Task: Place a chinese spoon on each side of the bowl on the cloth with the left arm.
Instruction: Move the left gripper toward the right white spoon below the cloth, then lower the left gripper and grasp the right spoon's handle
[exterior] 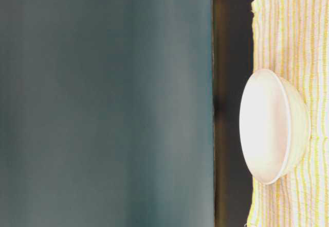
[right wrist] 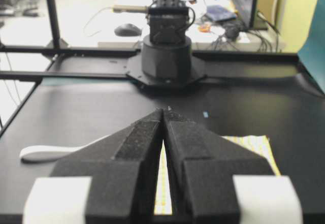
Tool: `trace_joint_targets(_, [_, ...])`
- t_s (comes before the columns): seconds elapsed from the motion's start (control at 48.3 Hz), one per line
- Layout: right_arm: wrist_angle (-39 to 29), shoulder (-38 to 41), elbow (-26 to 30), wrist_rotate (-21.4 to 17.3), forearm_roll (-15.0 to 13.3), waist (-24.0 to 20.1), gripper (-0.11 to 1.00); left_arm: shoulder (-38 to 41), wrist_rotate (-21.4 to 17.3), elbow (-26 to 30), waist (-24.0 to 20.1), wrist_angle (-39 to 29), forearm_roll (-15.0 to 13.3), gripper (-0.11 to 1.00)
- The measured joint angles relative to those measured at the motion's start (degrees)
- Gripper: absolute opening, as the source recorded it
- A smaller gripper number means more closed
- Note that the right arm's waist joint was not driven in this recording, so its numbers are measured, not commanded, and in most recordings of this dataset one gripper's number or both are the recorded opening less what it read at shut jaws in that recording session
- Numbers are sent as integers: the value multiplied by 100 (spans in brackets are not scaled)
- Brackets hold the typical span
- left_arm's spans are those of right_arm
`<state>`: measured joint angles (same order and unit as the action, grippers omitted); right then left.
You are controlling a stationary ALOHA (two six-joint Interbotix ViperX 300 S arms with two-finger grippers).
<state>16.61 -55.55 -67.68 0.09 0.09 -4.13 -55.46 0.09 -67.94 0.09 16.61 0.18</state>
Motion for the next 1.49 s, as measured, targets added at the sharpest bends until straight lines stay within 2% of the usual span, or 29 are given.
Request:
trace_joint_targets(0.041, [0, 0, -18, 0, 0, 0, 6, 53, 123, 44, 26, -35, 35, 4])
trace_joint_targets(0.083, [-18, -9, -35, 0, 0, 0, 13, 211, 519, 158, 97, -141, 97, 0])
trace_joint_targets(0.104, [-44, -9, -53, 0, 0, 0, 13, 360, 756, 237, 167, -211, 141, 0])
trace_joint_targets(0.186, [-193, -62, -97, 0, 0, 0, 2, 773, 1477, 439, 290, -343, 193, 0])
trace_joint_targets(0.249, [-308, -114, -97, 0, 9, 0, 1, 1072, 1925, 580, 255, -413, 193, 0])
trace_joint_targets(0.311, [-431, -149, -105, 9, 0, 0, 1, 1354, 2180, 686, 237, -431, 202, 0])
trace_joint_targets(0.435, [-703, -185, -105, 35, 0, 0, 1, 2030, 2373, 1002, 255, -448, 202, 0])
trace_joint_targets(0.601, [-1072, -193, -114, 44, 0, 0, 1, 3120, 2408, 1688, 281, -466, 211, 0])
trace_joint_targets(0.725, [-1204, -193, -141, 53, 0, 0, 1, 4034, 2487, 2487, 360, -589, 211, 0])
trace_joint_targets(0.87, [-1230, -211, -149, 53, 0, 0, 1, 5115, 2689, 3516, 457, -1028, 211, 2])
trace_joint_targets(0.932, [-1239, -229, -149, 53, 0, 0, 1, 5511, 2760, 3929, 510, -1266, 211, 6])
trace_joint_targets(1.015, [-1257, -255, -167, 53, 0, 0, 1, 5985, 2786, 4421, 589, -1538, 211, 17])
trace_joint_targets(1.14, [-1266, -343, -211, 44, 0, 0, 1, 6416, 2786, 4931, 686, -1784, 211, 47])
trace_joint_targets(1.285, [-1266, -466, -246, 35, 0, 0, 1, 6776, 2909, 5194, 721, -1802, 211, 78])
trace_joint_targets(1.368, [-1266, -510, -246, 35, 0, 0, 1, 7022, 3094, 5282, 729, -1714, 211, 85])
trace_joint_targets(1.492, [-1266, -536, -255, 35, 0, 0, 1, 7409, 3357, 5396, 800, -1485, 211, 84])
